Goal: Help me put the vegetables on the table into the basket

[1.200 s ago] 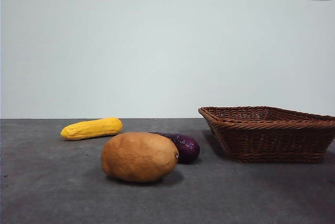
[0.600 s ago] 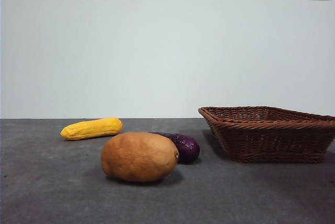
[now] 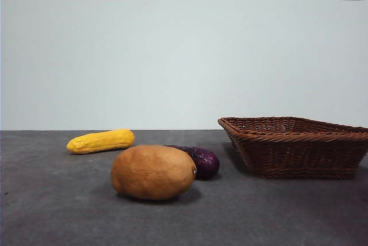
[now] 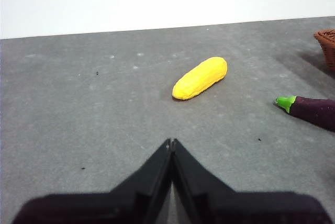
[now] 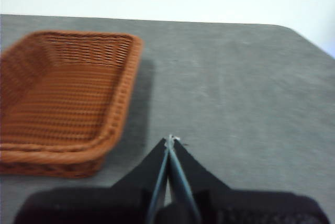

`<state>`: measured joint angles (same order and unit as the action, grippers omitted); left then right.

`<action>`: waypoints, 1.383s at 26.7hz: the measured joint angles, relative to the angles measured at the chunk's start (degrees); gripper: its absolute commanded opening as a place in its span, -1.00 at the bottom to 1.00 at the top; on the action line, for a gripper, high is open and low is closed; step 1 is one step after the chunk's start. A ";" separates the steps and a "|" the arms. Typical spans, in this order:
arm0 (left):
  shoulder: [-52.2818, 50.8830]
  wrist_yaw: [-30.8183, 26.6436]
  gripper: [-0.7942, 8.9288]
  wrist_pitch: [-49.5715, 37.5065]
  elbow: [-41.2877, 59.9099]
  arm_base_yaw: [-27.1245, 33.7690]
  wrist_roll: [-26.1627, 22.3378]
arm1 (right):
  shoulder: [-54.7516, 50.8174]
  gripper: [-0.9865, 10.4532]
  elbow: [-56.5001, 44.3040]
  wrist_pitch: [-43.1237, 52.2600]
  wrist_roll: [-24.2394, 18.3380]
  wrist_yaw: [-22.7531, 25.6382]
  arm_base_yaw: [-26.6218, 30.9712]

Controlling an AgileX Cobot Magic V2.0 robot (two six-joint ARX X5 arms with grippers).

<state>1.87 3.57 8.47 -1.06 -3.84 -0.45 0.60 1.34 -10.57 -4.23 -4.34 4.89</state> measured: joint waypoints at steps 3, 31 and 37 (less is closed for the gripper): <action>0.00 0.00 -0.84 0.00 0.00 0.02 0.00 | 0.00 -0.83 0.00 0.15 1.90 -1.97 0.00; 18.80 5.18 -0.85 8.92 -18.91 0.00 9.16 | 19.41 -0.84 18.69 -5.11 29.57 -4.46 0.00; 29.42 8.04 -0.84 13.35 -28.74 0.00 11.02 | 33.05 -0.83 32.85 -16.66 29.51 -6.43 0.00</action>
<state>31.29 11.62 21.82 -29.80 -3.84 10.57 33.65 34.20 -27.22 25.28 -10.76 4.89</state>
